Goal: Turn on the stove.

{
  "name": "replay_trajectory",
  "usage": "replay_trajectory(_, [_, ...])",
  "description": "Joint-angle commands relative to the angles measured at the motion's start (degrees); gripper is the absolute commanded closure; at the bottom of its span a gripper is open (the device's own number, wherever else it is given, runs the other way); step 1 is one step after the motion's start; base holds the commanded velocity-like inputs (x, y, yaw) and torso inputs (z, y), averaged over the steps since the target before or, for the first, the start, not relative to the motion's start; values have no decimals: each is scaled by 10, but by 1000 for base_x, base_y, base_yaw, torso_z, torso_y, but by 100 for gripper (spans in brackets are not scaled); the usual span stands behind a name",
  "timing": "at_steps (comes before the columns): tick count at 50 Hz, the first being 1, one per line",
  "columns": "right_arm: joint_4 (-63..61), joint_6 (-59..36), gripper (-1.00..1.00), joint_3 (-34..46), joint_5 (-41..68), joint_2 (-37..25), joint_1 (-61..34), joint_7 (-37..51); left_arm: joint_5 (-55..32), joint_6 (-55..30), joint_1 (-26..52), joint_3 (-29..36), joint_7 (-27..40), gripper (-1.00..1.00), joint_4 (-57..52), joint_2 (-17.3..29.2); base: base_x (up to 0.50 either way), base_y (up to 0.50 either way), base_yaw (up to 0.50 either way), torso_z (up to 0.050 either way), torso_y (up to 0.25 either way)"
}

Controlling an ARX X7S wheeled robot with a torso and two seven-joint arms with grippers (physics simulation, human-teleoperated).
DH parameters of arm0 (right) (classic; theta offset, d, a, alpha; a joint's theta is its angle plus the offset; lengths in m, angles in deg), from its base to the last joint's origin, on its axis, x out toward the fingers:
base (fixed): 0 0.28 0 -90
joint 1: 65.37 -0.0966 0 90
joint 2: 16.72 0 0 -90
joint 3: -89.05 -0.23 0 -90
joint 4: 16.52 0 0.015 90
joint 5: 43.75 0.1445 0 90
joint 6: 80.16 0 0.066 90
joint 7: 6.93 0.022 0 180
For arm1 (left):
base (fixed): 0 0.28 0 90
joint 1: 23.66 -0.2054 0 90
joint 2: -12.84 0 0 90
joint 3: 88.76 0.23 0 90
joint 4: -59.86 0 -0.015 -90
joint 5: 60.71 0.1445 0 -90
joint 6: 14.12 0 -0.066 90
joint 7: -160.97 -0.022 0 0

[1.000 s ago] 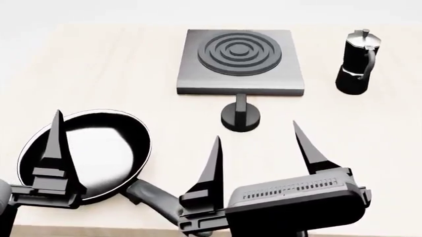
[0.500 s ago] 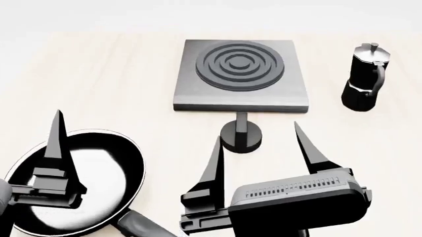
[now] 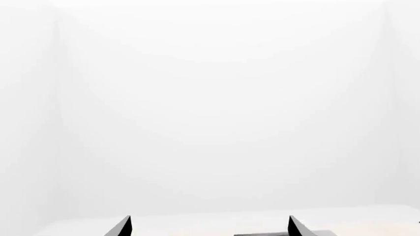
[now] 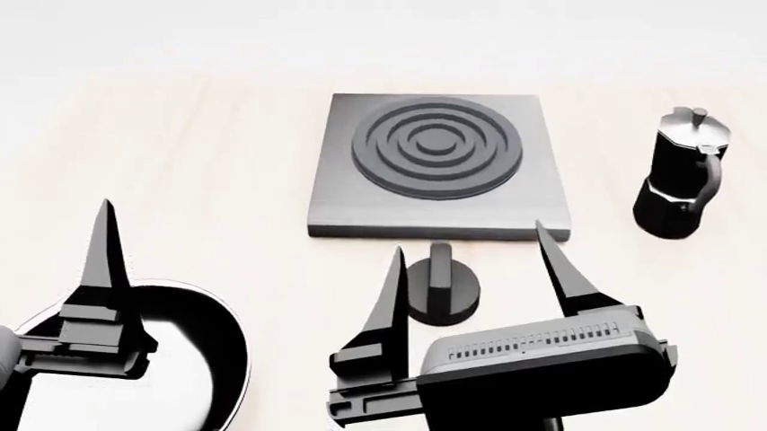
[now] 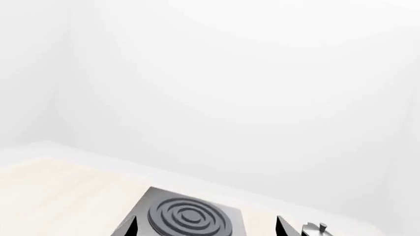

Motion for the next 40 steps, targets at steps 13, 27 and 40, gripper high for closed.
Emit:
replay_trajectory(13, [1,2,-100,2,4,-4,-1,6,-4,5,1,4,6,-100,3,5,219,0,0,0,0])
replay_trajectory(27, [-1,0,-100,2,9,-5,-3,9,-8,4,2,7,10,-100,3,7,220,0,0,0,0])
replay_trajectory(40, [-4,-3,-100,2,13,-6,-4,12,-9,8,2,9,12,-100,7,10,220,0,0,0,1])
